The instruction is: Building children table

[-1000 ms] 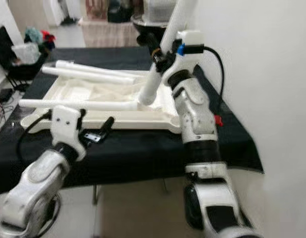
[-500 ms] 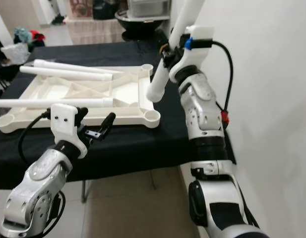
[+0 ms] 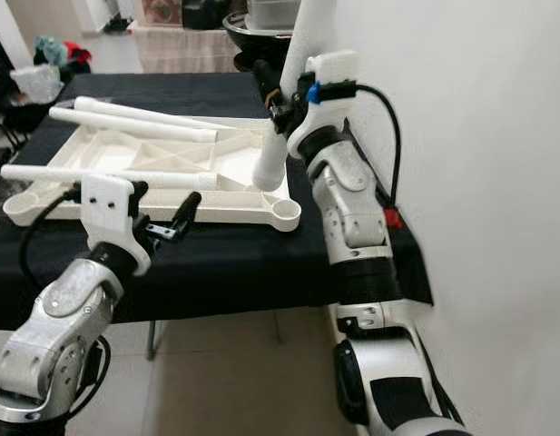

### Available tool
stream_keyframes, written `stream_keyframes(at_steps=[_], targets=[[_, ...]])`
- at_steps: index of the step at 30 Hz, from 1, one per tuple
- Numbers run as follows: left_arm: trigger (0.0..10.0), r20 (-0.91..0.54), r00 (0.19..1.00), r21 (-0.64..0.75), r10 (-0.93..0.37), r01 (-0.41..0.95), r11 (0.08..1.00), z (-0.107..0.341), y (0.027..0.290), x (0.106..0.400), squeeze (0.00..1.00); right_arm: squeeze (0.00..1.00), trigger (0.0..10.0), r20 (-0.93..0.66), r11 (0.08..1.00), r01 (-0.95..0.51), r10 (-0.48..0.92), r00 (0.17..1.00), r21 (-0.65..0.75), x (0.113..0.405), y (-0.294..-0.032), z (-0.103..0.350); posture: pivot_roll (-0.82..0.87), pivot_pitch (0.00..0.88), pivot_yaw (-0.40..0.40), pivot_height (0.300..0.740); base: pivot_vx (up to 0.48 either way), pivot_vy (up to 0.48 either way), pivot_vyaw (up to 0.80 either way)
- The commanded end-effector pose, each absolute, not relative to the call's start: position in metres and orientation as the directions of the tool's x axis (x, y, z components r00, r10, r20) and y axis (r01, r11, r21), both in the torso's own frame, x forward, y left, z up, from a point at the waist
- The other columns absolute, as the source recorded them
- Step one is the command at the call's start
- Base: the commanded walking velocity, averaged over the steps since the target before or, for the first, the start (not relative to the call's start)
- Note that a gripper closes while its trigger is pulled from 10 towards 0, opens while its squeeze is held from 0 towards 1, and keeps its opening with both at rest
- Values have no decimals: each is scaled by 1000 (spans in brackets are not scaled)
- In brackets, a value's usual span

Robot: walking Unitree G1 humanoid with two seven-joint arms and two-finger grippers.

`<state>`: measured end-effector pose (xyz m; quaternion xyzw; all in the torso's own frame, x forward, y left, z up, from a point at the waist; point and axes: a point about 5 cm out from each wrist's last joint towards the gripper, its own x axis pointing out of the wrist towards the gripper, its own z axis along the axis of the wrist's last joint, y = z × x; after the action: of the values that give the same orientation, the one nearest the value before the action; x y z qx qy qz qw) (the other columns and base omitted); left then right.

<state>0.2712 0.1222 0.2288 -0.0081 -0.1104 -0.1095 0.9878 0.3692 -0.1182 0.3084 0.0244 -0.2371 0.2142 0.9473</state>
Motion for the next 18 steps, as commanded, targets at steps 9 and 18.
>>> stream_keyframes(at_steps=[9, 18], targets=[[10000, 274, 950, 41, -151, 145, 989, 243, 129, 278, 0, 0, 10000, 486, 885, -464, 423, 764, -42, 360, -112, 310, 85, 85, -40, 740, 0, 0, -122], [10000, 355, 926, 61, -130, 116, 991, 263, 129, 281, 0, 0, 10000, 503, 877, -479, 426, 752, -28, 358, -104, 312, 86, 77, -41, 740, 0, 0, 0]])
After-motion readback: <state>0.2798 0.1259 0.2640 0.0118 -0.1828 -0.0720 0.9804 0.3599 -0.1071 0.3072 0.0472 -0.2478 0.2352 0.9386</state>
